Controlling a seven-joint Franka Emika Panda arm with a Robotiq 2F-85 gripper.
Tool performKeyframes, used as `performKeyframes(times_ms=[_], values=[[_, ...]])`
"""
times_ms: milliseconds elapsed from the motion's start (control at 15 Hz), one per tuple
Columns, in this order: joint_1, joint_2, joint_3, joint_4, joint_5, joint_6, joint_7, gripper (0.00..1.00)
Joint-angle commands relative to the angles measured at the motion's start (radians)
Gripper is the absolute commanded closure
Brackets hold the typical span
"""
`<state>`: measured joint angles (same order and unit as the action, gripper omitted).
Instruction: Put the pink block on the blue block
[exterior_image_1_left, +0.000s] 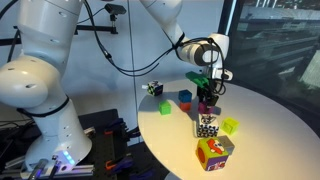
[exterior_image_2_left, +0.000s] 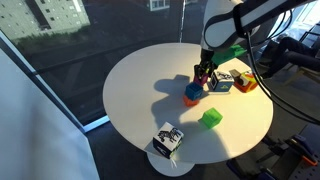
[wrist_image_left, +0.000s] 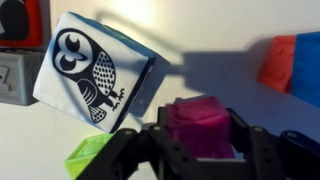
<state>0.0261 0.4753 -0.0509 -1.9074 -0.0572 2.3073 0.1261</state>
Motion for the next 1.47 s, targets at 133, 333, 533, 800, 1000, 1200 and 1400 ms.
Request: performKeyframes(times_ms=[133, 333, 533, 800, 1000, 1200, 1400], values=[[0.014, -0.059, -0.003, 0.025, -0.006, -0.12, 0.047, 0.67], [0.017, -0.084, -0.002, 0.032, -0.007, -0.16, 0.065, 0.67], [0.018, -0.109, 0.002, 0.033, -0.005, -0.184, 0.074, 0.67], [0.022, -0.147, 0.009, 0.022, -0.003, -0.194, 0.083, 0.67], [0.025, -0.169, 0.017, 0.019, 0.003, -0.207, 0.087, 0.67], [0.034, -0.192, 0.027, 0.011, 0.0, -0.218, 0.095, 0.67], [0.044, -0.208, 0.04, 0.004, 0.0, -0.228, 0.097, 0.67]])
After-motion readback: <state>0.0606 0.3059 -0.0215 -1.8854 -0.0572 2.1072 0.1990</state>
